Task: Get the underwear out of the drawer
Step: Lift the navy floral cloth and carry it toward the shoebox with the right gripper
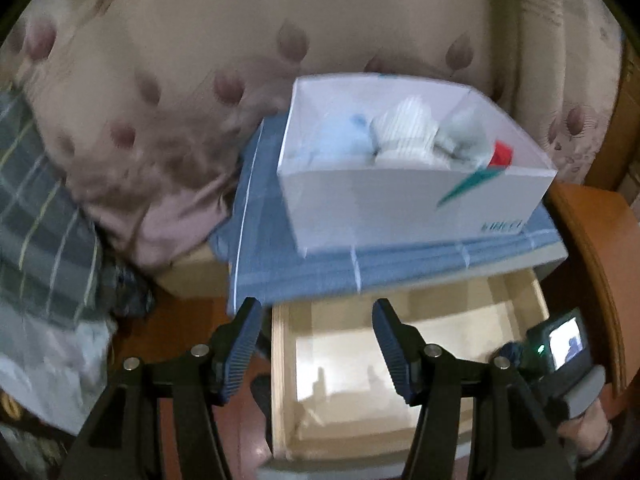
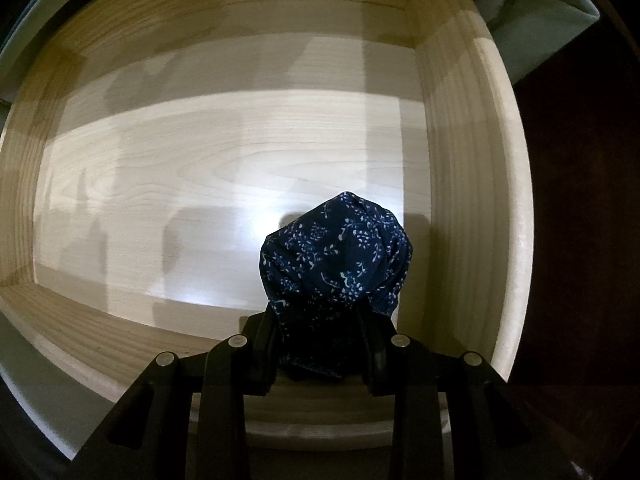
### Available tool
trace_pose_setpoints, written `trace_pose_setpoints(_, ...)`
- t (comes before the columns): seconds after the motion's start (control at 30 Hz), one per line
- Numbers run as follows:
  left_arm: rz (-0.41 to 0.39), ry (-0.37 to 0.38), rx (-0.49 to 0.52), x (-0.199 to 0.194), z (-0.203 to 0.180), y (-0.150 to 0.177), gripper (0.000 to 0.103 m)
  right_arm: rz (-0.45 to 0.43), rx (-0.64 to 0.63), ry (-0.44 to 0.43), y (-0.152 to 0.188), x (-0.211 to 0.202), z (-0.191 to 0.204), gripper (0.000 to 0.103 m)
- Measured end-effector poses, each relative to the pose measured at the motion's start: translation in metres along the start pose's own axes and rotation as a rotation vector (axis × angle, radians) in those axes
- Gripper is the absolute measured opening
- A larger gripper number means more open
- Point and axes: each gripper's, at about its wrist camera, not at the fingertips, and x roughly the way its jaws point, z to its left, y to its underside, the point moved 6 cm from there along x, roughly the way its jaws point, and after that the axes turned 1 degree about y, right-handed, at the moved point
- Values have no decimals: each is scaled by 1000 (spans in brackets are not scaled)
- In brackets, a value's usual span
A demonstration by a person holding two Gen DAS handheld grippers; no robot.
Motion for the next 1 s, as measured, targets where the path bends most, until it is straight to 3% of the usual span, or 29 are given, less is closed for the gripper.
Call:
trace_pose_setpoints(0.2,75,-25,-108,36,1,50,59,-27,1,14,-1,-2,1,29)
trace_pose_setpoints(0.6,86,-111,-98,74,-12,89,59,-115,16,-24,-2,-12,-1,29)
trace_pose_setpoints(0.73,77,-89,-117,74,-13,89,59,-182,21,-39,1,-25,1,29)
trace_pose_setpoints(1.0,41,-122,-112,71,-16,90,59,-372,57,-84,0,-78,-10,29)
